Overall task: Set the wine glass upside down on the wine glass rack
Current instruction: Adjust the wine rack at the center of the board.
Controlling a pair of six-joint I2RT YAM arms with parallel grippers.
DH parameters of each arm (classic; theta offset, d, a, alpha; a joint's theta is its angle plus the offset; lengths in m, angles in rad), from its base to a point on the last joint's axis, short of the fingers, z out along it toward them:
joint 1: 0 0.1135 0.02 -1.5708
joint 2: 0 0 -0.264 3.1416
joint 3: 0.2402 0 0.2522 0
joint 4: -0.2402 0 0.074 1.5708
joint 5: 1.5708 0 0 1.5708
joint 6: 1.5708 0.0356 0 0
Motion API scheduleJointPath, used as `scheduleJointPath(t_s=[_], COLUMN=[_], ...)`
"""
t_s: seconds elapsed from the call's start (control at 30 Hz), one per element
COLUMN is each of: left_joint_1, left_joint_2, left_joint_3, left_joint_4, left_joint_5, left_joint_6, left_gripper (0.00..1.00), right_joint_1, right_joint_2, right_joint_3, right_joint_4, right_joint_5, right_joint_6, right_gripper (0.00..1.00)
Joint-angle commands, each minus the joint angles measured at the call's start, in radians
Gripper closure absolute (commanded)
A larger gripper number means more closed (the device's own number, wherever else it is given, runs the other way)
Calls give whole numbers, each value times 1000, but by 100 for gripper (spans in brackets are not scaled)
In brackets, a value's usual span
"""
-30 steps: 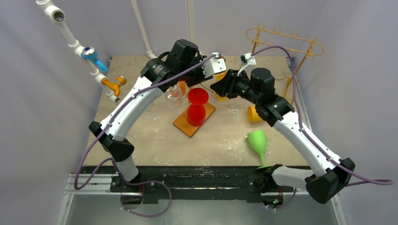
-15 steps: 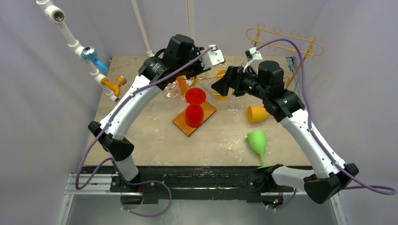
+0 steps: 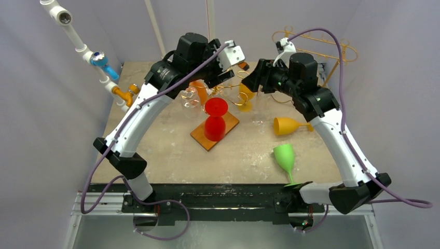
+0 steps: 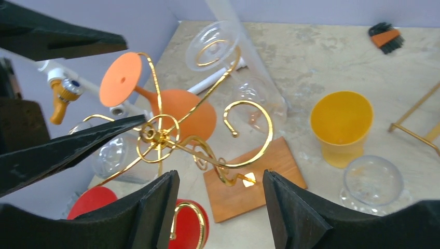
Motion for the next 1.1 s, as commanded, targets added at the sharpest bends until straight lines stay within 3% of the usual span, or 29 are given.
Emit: scheduleJointPath(t_s=[0.0,0.13,0.3,0.53,0.93,1.07], left_joint_1=[6,7,20,25,25,25], left_joint_2=[-59,-67,-77,-70,-45,-42], left_joint_3=[40,38,6,-35,-66,-87], left_joint_4=[-27,-43,-67,-114,-92,-85], left_joint_5=[-59,-42,-46,-26,2,-11], left_joint_6=[-125,-137,-137,-149,-156,-141], left_gripper=[32,31,37,49,50,50], right_joint_1=[-55,-106,-129,-129,-129,-129], right_joint_2=[-33,-28,-25,31,161,167], right_joint_3=[41,6,-34,27,98,84], right_joint_4=[-18,-13,31,57,118,153], right_joint_5=[65,57,1,-54,-121,-150], right_joint_6=[-38,-51,-51,-32,10,27], right_gripper=[32,30,46,45,49,57])
